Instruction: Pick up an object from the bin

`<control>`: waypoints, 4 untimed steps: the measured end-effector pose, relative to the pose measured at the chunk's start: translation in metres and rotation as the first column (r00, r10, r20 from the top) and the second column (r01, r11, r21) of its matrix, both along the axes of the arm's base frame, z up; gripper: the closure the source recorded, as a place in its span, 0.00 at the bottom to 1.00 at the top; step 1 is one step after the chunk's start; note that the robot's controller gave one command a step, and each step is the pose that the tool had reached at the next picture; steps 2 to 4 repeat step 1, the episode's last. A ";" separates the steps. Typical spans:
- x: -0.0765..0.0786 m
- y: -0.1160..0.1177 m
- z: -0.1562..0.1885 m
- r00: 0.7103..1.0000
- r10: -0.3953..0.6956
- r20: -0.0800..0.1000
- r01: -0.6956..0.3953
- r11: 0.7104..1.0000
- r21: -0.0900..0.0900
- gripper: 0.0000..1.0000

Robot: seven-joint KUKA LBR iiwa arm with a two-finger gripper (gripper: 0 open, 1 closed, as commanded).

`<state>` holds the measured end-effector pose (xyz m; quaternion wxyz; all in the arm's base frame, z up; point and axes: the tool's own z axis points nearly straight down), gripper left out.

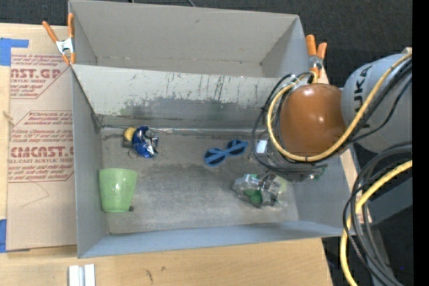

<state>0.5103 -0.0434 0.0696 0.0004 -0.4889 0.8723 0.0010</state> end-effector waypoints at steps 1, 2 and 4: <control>-0.017 -0.041 0.167 0.999 0.045 0.008 -0.045 0.999 -0.004 1.00; -0.017 -0.041 0.167 0.999 0.045 0.008 -0.045 0.999 -0.004 1.00; -0.017 -0.041 0.167 0.999 0.045 0.008 -0.045 0.999 -0.004 1.00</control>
Offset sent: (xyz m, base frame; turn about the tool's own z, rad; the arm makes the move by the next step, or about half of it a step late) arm -0.0178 -0.0401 0.1634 -0.0493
